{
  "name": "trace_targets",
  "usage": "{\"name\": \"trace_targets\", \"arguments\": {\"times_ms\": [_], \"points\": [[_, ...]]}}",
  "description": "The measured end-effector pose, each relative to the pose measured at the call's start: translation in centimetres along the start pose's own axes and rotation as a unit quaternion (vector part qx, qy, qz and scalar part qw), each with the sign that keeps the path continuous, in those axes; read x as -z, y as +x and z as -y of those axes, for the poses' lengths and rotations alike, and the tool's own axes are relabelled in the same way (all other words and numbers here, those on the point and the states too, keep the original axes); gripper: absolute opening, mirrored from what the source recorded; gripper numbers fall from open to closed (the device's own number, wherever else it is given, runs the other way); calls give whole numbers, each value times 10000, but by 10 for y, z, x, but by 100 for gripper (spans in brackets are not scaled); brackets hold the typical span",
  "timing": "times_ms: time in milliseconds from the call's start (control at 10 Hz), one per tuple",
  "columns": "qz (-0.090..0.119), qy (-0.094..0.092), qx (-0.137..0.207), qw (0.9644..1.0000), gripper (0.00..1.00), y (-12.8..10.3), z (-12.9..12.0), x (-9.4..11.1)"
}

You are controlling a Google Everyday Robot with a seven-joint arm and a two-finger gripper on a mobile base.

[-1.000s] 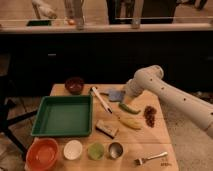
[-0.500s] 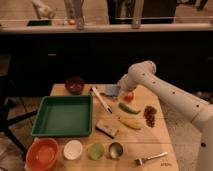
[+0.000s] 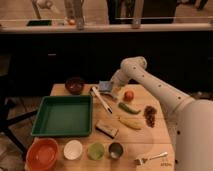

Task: Place sponge in purple bowl

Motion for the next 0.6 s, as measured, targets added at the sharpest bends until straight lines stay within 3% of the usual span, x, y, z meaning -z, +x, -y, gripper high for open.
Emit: {"name": "trace_targets", "arguments": {"times_ms": [600], "points": [[14,-10,12,10000,0,-2,1,-2]]}}
